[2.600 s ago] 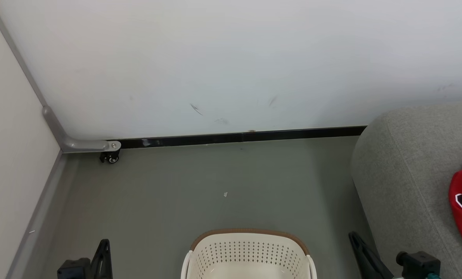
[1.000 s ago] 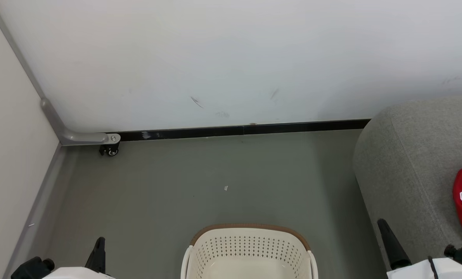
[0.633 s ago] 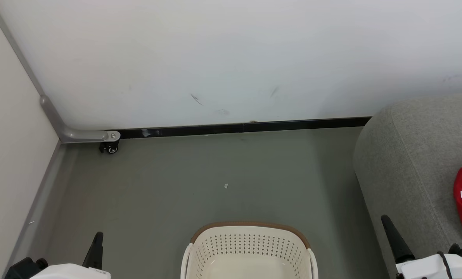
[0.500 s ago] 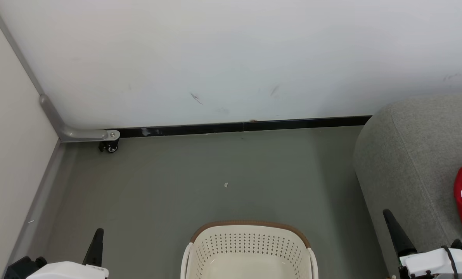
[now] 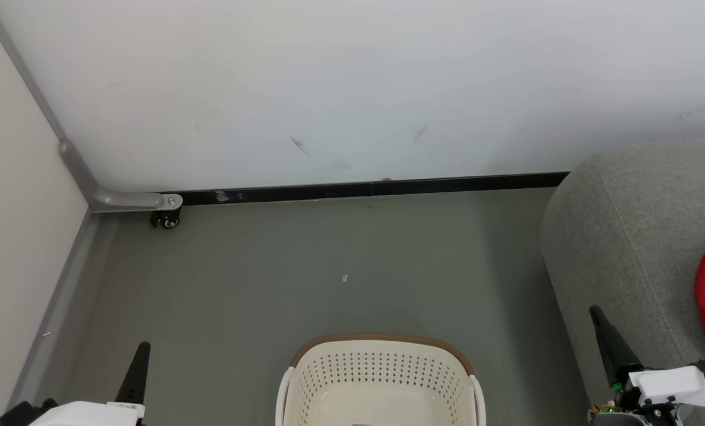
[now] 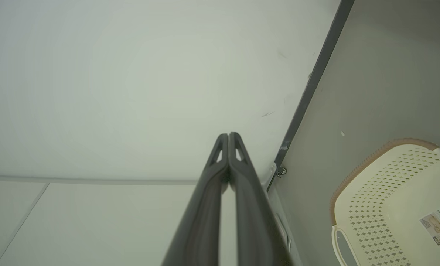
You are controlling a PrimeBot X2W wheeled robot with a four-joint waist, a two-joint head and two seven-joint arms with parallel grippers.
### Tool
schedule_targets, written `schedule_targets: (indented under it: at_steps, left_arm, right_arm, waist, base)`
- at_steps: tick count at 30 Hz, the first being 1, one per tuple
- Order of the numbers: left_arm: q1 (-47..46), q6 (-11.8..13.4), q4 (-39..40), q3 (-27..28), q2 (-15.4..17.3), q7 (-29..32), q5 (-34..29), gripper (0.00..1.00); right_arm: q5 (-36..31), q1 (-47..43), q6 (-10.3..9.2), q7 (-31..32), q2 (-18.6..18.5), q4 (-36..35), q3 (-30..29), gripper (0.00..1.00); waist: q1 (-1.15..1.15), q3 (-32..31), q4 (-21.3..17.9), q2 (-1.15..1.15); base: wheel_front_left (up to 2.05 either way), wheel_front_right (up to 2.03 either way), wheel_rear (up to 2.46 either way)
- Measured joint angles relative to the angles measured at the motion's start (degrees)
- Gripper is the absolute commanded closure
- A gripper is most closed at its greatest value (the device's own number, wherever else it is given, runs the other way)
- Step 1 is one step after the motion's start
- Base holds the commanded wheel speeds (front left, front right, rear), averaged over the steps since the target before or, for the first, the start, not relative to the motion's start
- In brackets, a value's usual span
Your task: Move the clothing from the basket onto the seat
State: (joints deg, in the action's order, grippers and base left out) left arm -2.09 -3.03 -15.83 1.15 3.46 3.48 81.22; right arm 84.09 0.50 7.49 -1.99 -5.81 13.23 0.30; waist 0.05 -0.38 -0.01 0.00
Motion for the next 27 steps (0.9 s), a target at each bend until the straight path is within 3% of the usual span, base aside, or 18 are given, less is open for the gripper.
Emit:
schedule_targets:
  at_steps: [15, 27]
  left_arm:
    - [-1.1, -3.7, 0.0, 3.5, -1.4, 2.9, 10.2, 1.0]
    - [-1.2, -3.7, 0.0, 3.6, -1.5, 3.0, 10.3, 1.0]
  right_arm:
    - [13.4, 1.6, 0.0, 2.3, -0.9, 0.8, -0.9, 1.0]
    - [13.7, 2.4, -0.01, 2.5, -1.0, 1.2, -1.0, 1.0]
  waist:
    - [-0.01, 0.5, 0.0, 0.0]
    - [-0.02, 0.5, 0.0, 0.0]
  base:
    - [0.0, 0.0, 0.0]
    - [0.0, 0.0, 0.0]
